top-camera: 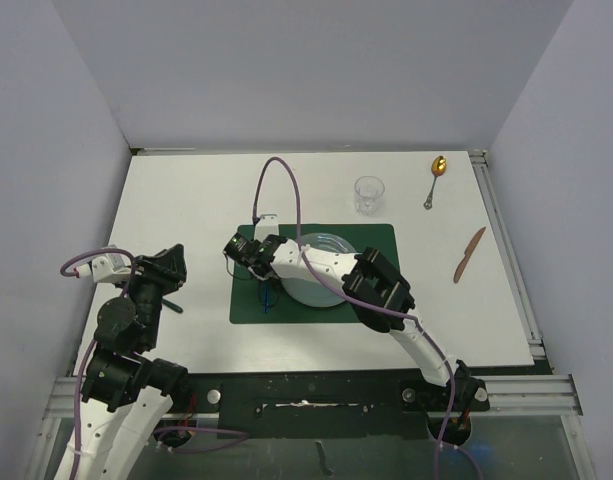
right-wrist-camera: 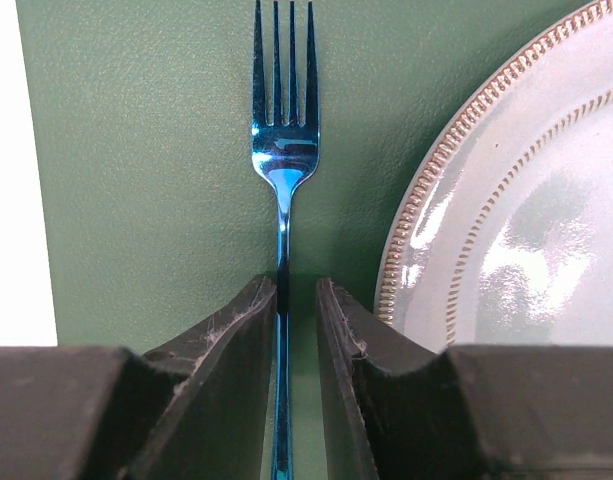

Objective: Set the dinner table for one person
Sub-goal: Place the fork on the napkin, then pick up the fork at the center of the board.

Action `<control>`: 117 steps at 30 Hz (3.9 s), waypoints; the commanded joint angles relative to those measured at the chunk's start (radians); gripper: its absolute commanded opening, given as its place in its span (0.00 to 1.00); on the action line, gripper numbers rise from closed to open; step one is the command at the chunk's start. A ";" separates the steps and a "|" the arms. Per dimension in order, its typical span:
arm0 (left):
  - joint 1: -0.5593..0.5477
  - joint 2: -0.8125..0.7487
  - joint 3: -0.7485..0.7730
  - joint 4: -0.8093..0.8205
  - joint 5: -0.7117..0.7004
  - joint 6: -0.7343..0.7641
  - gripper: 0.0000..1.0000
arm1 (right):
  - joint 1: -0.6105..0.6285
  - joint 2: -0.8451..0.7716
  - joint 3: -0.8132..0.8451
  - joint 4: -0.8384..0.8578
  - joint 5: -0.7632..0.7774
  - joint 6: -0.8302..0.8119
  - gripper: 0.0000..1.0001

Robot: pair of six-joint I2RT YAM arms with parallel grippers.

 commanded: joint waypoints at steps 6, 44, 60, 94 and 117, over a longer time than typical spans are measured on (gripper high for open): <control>-0.004 0.012 -0.008 0.079 0.019 -0.007 0.38 | 0.013 -0.101 0.033 -0.028 0.061 -0.025 0.24; -0.005 0.453 0.253 -0.148 0.151 -0.020 0.35 | 0.037 -0.652 -0.136 -0.425 0.606 0.109 0.14; -0.001 0.918 0.687 -0.701 -0.329 -0.049 0.37 | 0.029 -1.089 -0.572 -0.334 0.597 0.125 0.12; 0.153 0.842 0.380 -0.607 -0.067 -0.551 0.36 | 0.038 -1.699 -1.012 -0.168 0.486 0.030 0.12; 0.161 0.855 0.142 -0.587 -0.133 -0.942 0.32 | 0.039 -1.749 -1.114 0.062 0.324 -0.113 0.12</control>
